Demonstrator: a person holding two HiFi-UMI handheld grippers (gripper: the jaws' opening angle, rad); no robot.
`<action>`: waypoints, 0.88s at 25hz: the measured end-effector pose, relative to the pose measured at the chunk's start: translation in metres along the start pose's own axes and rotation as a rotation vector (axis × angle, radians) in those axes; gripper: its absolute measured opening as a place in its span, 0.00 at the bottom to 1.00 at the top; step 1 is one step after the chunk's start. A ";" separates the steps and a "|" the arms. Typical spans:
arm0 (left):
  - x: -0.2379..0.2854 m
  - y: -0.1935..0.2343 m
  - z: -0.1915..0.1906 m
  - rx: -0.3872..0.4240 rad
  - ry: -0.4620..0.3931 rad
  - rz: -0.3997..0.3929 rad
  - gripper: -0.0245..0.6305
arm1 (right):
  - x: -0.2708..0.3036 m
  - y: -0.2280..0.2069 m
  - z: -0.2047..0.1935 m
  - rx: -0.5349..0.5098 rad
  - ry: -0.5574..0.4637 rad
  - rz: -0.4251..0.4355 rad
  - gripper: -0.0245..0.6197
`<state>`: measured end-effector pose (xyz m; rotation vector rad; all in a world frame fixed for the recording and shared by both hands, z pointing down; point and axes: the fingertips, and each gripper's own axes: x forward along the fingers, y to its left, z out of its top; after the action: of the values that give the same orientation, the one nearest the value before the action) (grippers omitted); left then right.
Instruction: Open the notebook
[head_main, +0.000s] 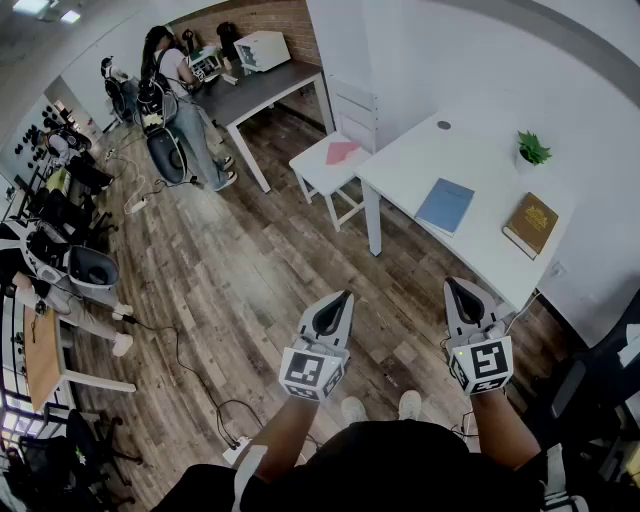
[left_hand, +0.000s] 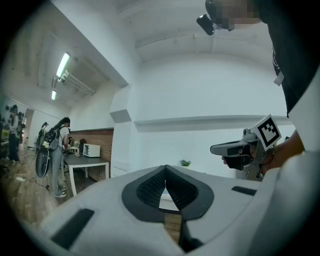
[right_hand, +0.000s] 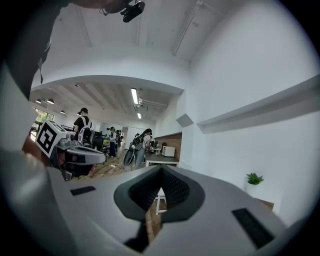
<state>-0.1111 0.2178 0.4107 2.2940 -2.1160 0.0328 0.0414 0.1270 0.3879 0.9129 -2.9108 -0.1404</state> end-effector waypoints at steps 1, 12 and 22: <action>-0.001 0.003 0.000 0.001 0.001 -0.001 0.04 | 0.002 0.002 0.001 -0.002 -0.003 0.000 0.04; -0.034 0.028 -0.010 0.002 0.022 -0.032 0.04 | 0.004 0.040 -0.004 0.028 0.008 -0.044 0.04; -0.061 0.042 -0.035 -0.010 0.051 -0.088 0.04 | 0.007 0.077 -0.014 0.063 0.009 -0.111 0.04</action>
<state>-0.1581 0.2761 0.4444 2.3520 -1.9852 0.0783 -0.0064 0.1845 0.4112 1.0820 -2.8714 -0.0521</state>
